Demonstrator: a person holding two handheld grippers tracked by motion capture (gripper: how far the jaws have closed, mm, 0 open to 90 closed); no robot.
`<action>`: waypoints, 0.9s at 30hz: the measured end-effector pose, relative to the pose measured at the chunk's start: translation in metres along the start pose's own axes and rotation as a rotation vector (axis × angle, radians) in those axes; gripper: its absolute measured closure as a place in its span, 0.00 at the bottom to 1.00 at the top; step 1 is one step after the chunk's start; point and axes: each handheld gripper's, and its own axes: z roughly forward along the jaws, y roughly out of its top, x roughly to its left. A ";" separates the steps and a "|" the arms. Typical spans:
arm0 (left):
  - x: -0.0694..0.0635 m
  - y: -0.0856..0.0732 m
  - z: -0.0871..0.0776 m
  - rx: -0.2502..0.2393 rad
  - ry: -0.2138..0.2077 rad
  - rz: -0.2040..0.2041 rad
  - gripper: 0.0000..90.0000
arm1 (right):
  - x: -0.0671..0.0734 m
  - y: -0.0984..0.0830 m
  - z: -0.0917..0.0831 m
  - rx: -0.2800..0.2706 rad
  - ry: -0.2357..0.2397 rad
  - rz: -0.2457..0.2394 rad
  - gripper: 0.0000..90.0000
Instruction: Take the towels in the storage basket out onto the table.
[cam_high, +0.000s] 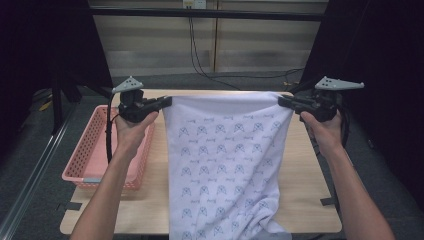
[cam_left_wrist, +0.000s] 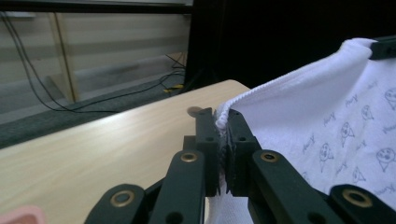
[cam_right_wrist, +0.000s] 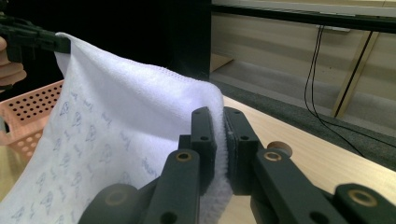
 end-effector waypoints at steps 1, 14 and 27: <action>0.003 0.004 0.002 0.000 0.010 0.001 0.96 | 0.000 0.000 0.000 0.000 0.000 0.000 0.93; 0.026 -0.019 0.075 0.139 0.100 -0.065 0.62 | -0.052 -0.019 0.059 0.135 -0.160 0.079 0.65; -0.022 -0.049 0.055 0.174 -0.056 -0.018 0.76 | 0.003 -0.086 0.027 0.232 -0.003 0.017 0.63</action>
